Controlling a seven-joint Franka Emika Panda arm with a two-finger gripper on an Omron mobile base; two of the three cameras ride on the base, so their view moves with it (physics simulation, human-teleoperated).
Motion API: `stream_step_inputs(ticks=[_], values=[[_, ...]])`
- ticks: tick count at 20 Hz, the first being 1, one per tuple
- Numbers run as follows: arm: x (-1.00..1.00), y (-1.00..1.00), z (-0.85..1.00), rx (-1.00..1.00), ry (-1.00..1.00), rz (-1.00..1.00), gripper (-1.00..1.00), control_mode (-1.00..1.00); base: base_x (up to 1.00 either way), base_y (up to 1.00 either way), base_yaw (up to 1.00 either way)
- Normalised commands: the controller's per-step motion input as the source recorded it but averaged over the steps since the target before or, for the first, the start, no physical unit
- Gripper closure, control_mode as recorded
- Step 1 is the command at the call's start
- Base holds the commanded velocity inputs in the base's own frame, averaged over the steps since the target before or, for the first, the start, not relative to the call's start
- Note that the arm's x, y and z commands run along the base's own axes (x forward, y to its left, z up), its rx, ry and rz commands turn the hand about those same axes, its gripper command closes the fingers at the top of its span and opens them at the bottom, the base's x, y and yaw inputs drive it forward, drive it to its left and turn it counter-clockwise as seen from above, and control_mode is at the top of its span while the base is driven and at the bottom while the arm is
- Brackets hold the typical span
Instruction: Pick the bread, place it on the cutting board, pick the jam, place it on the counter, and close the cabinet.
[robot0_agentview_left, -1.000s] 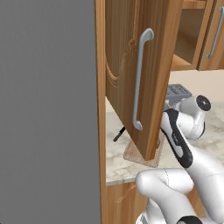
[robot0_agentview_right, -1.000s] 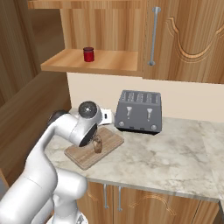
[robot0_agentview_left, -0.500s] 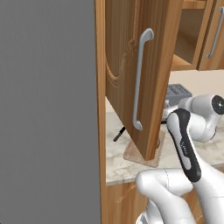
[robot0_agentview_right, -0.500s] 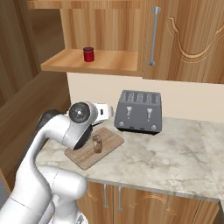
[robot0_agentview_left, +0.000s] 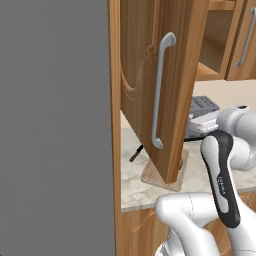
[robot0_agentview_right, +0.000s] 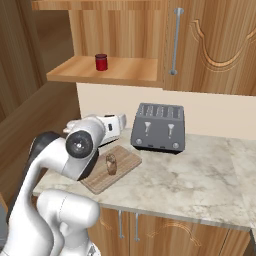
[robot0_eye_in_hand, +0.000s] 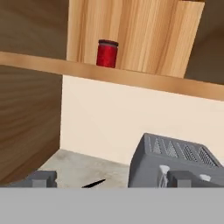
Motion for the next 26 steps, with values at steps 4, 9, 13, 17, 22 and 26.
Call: stream_step_inputs(ticks=[4, 9, 13, 17, 22, 26], values=[[-0.33, 0.13, 0.43, 0.01, -0.21, 0.0, -1.0, -1.0, 0.0, 0.0, 0.0], [-0.17, 0.15, 0.47, 0.04, -0.02, 0.0, -1.0, -1.0, 0.0, 0.0, 0.0], [-0.01, 0.2, 0.53, 0.04, 0.02, 0.0, -1.0, -1.0, 0.0, 0.0, 0.0], [0.0, 0.27, 0.52, 0.02, 0.1, -0.01, -1.0, -1.0, 0.0, 0.0, 0.0], [0.01, 0.25, 0.45, 0.0, 0.14, -0.03, -1.0, -1.0, 0.0, 0.0, 0.0], [0.19, 0.08, 0.36, 0.0, 0.14, -0.08, -1.0, -1.0, 0.0, 0.0, 0.0]])
